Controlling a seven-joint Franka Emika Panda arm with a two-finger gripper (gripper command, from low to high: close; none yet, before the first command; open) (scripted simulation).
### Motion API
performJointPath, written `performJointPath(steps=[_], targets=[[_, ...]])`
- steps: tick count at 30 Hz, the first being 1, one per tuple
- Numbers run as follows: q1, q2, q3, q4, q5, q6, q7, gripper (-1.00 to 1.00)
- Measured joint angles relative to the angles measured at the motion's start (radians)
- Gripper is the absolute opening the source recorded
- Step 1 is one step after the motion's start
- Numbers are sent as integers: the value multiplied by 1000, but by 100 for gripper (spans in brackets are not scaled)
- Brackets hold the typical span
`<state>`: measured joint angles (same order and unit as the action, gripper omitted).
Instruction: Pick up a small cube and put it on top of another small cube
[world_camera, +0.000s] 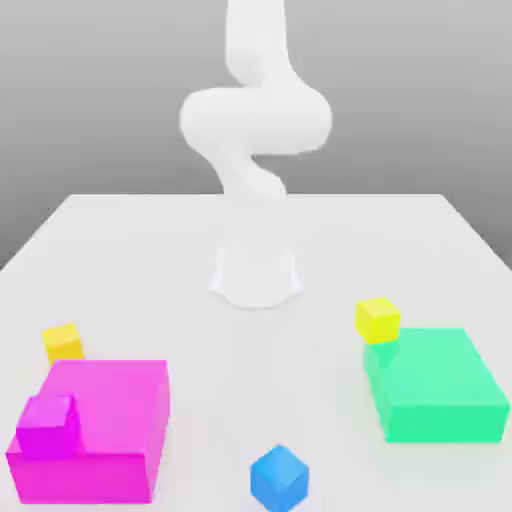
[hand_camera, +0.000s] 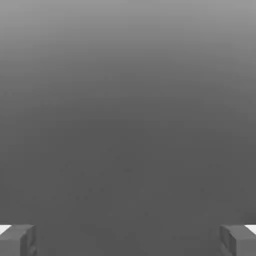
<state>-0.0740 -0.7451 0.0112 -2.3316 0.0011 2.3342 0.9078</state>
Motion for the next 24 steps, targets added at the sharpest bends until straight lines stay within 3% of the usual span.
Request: performJointPath(steps=[24], targets=[[-599, 527, -2, -305, -58, 332, 1083, 0]])
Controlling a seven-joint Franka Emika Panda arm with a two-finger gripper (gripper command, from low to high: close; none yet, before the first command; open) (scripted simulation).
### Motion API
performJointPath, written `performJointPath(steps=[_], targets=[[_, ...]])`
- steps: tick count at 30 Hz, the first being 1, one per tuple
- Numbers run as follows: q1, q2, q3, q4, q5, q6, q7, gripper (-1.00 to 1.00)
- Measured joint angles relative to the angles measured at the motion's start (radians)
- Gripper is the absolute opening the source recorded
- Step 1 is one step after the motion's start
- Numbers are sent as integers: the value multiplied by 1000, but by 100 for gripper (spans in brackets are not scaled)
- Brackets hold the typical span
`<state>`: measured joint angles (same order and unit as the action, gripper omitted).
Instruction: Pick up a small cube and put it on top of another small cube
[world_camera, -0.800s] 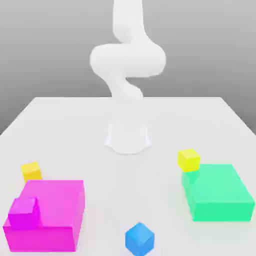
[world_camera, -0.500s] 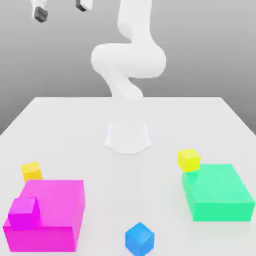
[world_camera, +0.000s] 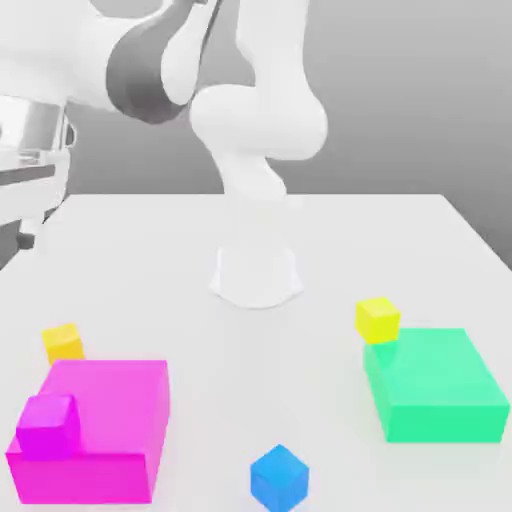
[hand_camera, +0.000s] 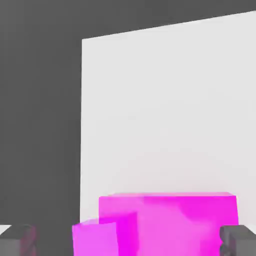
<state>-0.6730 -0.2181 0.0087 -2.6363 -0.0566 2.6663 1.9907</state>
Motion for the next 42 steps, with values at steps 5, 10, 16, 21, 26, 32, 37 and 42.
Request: performJointPath(steps=[5, 10, 16, 21, 26, 32, 37, 42], targets=[[-85, 108, -40, -63, 0, 69, 216, 0], [-180, 216, -82, -126, 37, 138, 404, 0], [-218, 403, -59, -127, 113, 283, 442, 0], [-237, 501, -36, -111, 127, 363, 431, -100], [-237, 502, -36, -110, 129, 367, 430, -100], [-227, 309, -58, -145, 79, 208, 467, -100], [-78, 141, 35, -172, 104, 75, 583, -100], [74, -17, 164, -199, 188, -48, 701, -100]])
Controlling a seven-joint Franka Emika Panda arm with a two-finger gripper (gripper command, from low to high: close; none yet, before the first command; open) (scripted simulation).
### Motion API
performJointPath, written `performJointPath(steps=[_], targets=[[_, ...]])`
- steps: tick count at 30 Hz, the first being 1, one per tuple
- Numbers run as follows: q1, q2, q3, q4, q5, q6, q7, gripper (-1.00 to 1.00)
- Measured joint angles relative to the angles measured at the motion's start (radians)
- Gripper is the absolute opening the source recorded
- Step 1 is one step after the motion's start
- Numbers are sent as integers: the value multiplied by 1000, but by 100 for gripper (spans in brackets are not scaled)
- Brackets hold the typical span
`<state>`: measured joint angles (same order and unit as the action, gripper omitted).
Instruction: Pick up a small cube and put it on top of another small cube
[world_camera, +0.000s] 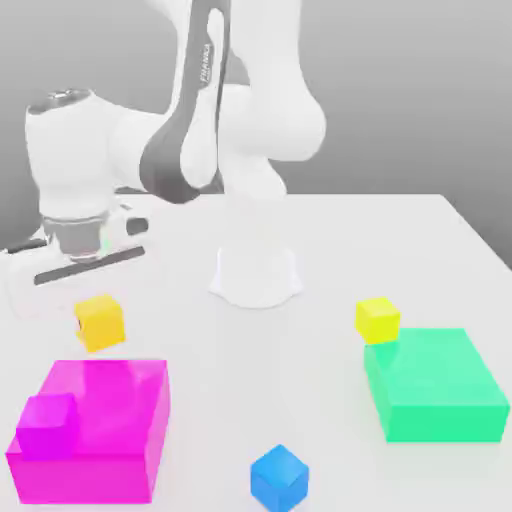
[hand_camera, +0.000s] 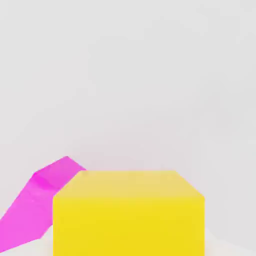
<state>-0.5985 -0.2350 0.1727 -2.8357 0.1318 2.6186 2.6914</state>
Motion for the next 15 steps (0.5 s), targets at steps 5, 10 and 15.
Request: performJointPath(steps=[5, 10, 15], targets=[[184, -149, 129, -29, 102, -114, 108, -100], [356, -292, 276, -59, 227, -220, 199, -100], [423, -476, 545, -78, 467, -363, 206, -100]])
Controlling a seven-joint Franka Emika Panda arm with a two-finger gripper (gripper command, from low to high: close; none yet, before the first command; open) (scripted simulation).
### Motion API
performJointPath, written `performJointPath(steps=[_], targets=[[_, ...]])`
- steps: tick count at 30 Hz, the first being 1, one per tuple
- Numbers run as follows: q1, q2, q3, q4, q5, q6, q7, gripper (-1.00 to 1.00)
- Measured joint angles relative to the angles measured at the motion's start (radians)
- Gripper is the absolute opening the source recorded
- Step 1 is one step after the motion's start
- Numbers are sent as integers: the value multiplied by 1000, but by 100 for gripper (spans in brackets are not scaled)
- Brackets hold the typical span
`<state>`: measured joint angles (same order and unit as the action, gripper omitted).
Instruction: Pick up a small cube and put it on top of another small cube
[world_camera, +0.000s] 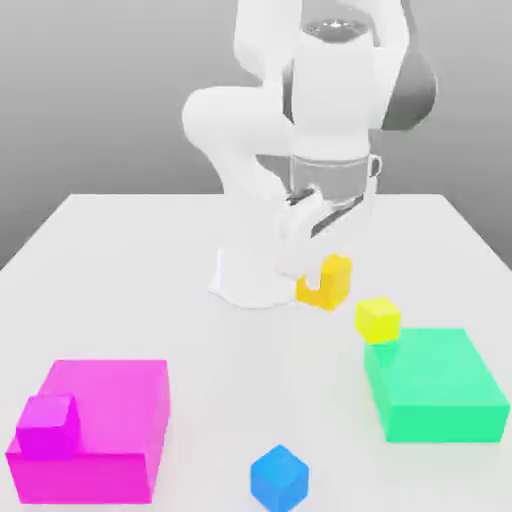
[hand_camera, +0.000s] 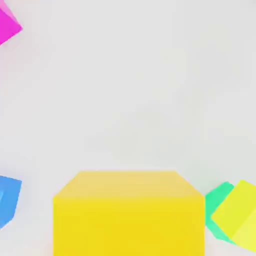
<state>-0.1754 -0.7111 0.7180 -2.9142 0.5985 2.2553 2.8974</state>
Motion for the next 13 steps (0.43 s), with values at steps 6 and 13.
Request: performJointPath(steps=[6, 13], targets=[[44, -66, 219, -25, 195, -22, 0, -100], [6, 90, 332, -51, 265, 164, -14, 100]])
